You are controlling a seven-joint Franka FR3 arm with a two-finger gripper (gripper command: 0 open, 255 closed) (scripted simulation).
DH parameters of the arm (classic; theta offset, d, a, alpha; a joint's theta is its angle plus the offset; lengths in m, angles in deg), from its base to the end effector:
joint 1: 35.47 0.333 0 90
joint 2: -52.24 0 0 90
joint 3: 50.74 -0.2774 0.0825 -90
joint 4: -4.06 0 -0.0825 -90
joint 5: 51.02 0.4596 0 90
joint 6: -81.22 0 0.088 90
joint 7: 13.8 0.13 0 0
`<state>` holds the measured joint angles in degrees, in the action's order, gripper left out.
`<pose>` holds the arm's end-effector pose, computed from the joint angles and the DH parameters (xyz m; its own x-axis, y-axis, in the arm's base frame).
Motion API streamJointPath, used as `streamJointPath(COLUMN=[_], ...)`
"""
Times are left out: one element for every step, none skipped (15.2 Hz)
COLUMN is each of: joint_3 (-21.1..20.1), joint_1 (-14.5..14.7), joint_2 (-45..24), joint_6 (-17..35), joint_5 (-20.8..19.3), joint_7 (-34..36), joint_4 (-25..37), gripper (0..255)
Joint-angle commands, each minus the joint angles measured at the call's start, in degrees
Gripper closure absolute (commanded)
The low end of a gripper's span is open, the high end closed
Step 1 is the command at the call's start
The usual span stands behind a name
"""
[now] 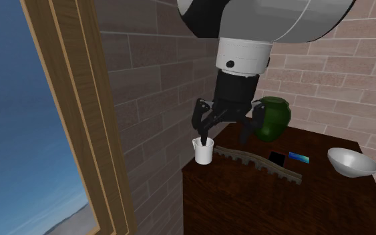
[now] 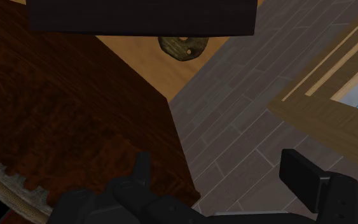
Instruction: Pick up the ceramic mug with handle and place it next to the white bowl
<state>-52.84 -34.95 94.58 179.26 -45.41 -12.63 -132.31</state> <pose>0.4345 0.0317 0.5202 0.9977 0.0038 0.0677 0.0088 -0.9972 -0.0743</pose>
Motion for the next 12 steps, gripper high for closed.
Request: streamJointPath(joint_3=[0.0, 0.1, 0.3, 0.4, 0.5, 0.6, 0.8, 0.9, 1.0, 1.2, 1.3, 1.4], joint_1=[0.0, -0.2, -0.4, -0.5, -0.7, -0.9, -1.0, -1.2, -1.3, -1.4, -1.6, -1.7], joint_2=[0.0, -2.0, -4.1, -6.2, -8.3, -10.4, -12.6, -14.8, -17.0, -19.2, -21.4, -23.6], joint_6=[0.0, 1.5, 3.0, 4.4, 5.8, 7.1, 8.4, 9.6, 10.8, 11.8, 12.9, 13.8], joint_5=[0.0, -0.1, -0.2, -0.4, -0.5, -0.6, -0.7, -0.8, -0.9, -0.9, -1.0, -1.1], joint_7=[0.0, -0.2, -0.4, -0.6, -0.8, -0.9, -1.1, -1.2, -1.4, -1.5, -1.7, -1.8], joint_4=[0.0, 0.4, 0.8, 1.3, 1.9, 2.6, 3.4, 4.2, 5.1, 6.1, 7.1, 8.2], gripper=[0, 0, 0, 0, 0, 0, 0, 0, 0, 0, 0, 0])
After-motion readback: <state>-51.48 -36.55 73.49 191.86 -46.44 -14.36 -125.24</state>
